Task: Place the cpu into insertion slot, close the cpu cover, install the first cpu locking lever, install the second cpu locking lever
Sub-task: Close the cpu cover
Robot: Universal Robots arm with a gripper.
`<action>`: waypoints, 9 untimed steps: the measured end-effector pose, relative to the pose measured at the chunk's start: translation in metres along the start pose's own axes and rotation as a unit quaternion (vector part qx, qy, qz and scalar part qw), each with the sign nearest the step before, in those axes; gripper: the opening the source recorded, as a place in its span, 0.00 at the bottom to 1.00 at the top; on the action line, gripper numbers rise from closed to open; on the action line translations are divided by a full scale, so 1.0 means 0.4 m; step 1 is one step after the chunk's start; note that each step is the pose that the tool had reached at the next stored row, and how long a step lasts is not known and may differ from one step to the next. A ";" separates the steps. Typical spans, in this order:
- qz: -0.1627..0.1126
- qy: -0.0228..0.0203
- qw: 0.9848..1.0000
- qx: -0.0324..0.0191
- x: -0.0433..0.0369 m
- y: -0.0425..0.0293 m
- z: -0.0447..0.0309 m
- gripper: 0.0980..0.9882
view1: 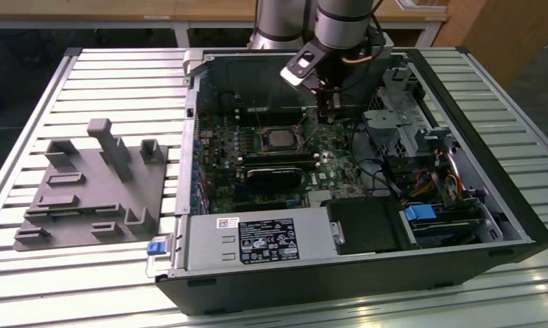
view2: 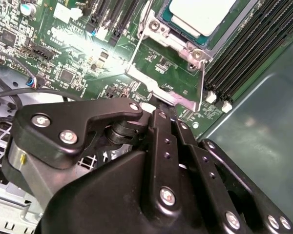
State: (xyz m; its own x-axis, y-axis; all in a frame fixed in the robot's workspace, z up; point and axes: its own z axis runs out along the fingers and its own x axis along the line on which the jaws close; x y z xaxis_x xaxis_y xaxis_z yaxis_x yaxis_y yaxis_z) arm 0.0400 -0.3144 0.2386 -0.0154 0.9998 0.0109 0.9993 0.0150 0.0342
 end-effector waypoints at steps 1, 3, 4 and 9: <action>0.000 0.000 1.000 0.000 0.000 -0.002 0.000 0.01; 0.000 0.000 1.000 0.000 0.000 -0.005 0.000 0.01; 0.000 0.000 1.000 0.000 0.000 -0.007 0.000 0.01; 0.000 0.000 1.000 0.000 0.000 -0.013 0.000 0.01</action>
State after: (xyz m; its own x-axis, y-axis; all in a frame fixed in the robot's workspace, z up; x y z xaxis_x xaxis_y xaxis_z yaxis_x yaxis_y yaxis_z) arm 0.0348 -0.3144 0.2386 -0.0154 0.9998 0.0108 0.9993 0.0150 0.0341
